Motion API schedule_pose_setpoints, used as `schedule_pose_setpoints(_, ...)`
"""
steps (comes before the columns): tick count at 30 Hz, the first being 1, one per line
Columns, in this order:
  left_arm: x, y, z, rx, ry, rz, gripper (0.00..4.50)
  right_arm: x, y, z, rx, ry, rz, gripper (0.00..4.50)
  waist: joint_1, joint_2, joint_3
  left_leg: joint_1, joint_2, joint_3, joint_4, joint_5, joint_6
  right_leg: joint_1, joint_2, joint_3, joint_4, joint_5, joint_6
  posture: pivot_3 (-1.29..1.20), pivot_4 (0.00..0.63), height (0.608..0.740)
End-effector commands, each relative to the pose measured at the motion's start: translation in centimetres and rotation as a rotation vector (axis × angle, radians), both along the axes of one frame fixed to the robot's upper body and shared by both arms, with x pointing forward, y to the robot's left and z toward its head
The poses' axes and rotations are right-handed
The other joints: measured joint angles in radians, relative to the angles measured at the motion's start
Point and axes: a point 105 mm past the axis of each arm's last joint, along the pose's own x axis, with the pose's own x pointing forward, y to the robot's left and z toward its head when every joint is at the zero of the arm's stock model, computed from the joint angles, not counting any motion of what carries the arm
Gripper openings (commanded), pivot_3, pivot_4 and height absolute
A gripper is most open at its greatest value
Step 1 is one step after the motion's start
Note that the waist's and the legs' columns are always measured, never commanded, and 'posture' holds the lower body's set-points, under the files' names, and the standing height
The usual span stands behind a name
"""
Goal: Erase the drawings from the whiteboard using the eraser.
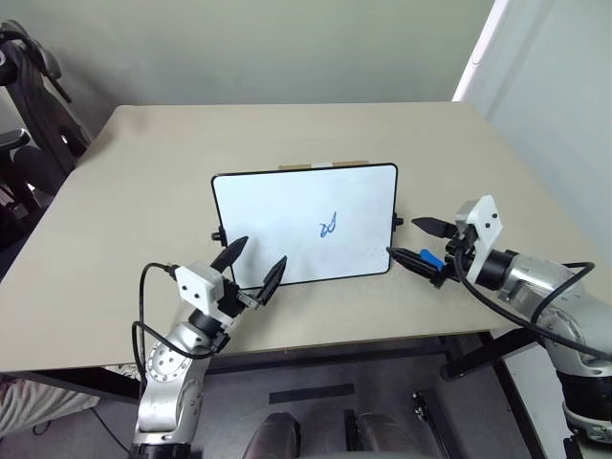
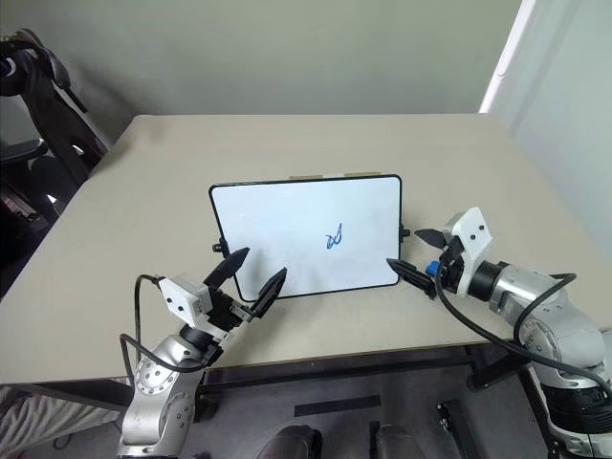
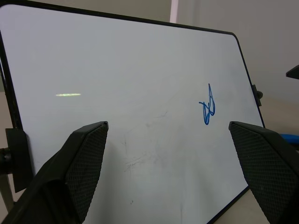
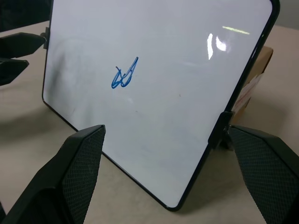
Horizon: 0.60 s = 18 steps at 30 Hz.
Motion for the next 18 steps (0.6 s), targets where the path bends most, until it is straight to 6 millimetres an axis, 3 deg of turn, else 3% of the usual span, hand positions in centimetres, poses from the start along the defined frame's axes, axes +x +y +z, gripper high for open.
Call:
schedule_pose_setpoints(1,0.1,0.0,0.5,0.01,-0.032,0.0,4.5,-0.3,0.1,0.8,-0.005,-0.048,0.013,4.47,0.0,0.0,0.0,0.0,0.0,0.0,0.0,0.0,0.0,0.0,0.0,0.0,0.0,0.0,0.0,0.0,0.15,0.74)
schedule_pose_setpoints(9,0.2,0.4,0.9,0.034,-0.05,0.01,4.5,-0.5,0.2,1.0,0.006,-0.05,0.009,4.47,0.0,0.0,0.0,0.0,0.0,0.0,0.0,0.0,0.0,0.0,0.0,0.0,0.0,0.0,0.0,0.0,0.15,0.74)
schedule_pose_setpoints(18,0.5,-0.8,0.3,0.057,-0.043,-0.023,4.5,-0.8,-1.0,0.2,-0.012,0.001,-0.043,4.47,0.001,0.0,0.0,0.0,0.0,0.0,0.0,0.0,0.0,0.0,0.0,0.0,-0.001,0.0,0.0,0.0,0.15,0.74)
